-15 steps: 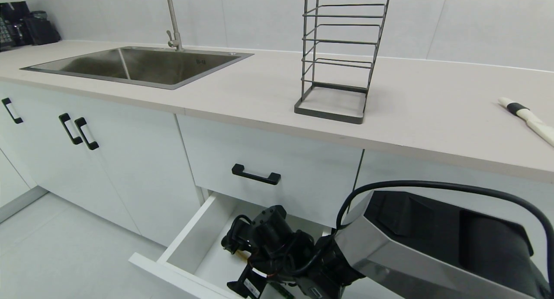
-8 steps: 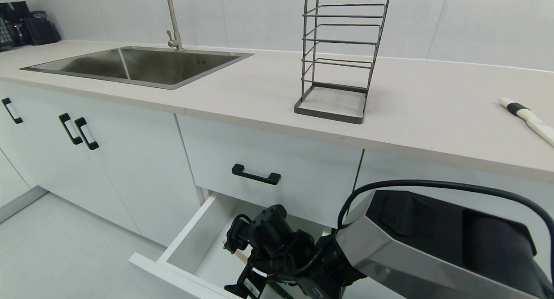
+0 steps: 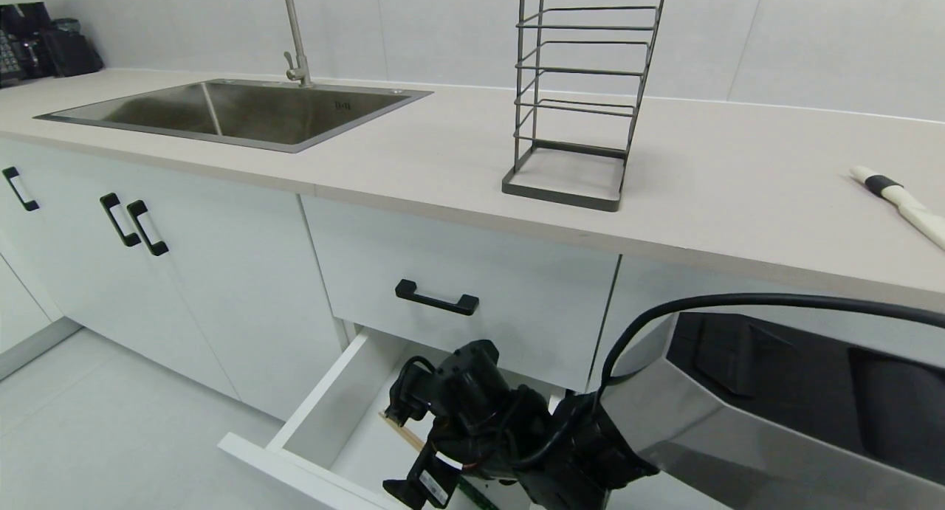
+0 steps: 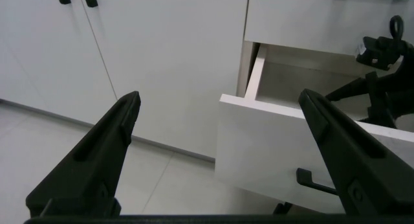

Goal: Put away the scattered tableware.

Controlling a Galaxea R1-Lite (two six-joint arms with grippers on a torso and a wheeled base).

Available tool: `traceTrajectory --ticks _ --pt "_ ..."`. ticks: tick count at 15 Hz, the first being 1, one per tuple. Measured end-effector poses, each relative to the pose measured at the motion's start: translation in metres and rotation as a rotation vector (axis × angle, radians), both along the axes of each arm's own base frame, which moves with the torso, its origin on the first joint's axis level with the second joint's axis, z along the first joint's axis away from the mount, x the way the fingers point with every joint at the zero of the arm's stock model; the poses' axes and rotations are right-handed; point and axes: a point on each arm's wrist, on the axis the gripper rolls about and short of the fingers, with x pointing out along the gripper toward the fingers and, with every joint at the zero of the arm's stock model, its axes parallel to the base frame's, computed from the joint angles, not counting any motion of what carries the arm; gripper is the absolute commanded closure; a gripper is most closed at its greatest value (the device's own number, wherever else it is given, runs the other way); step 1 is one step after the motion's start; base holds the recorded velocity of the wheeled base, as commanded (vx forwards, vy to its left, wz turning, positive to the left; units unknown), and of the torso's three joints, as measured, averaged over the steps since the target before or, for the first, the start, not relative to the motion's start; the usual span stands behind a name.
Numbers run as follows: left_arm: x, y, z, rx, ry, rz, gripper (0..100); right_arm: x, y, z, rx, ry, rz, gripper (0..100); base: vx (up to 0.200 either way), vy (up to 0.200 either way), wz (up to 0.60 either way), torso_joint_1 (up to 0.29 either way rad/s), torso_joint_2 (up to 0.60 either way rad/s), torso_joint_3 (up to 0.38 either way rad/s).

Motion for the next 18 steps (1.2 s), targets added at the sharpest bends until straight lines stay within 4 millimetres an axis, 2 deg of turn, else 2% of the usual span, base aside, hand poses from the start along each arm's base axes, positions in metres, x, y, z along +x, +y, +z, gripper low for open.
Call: traceTrajectory --ticks 3,8,13,18 --pt "0.0 0.0 0.0 0.0 0.0 0.001 0 -0.018 -0.017 0.012 -0.03 0.011 0.007 0 0.0 0.0 0.0 0.0 0.0 0.0" --pt "0.0 0.0 0.0 0.0 0.0 0.0 0 -0.058 -0.059 0.046 -0.032 -0.024 -0.004 0 0.0 0.0 0.0 0.0 0.0 0.0" --pt "0.0 0.0 0.0 0.0 0.0 0.0 0 -0.084 -0.09 0.079 0.002 -0.077 -0.024 0 0.0 0.0 0.0 0.0 0.0 0.0" --pt "0.0 0.0 0.0 0.0 0.0 0.0 0 -0.122 -0.151 0.1 0.026 -0.086 -0.029 0 0.0 0.0 0.0 0.0 0.0 0.0"
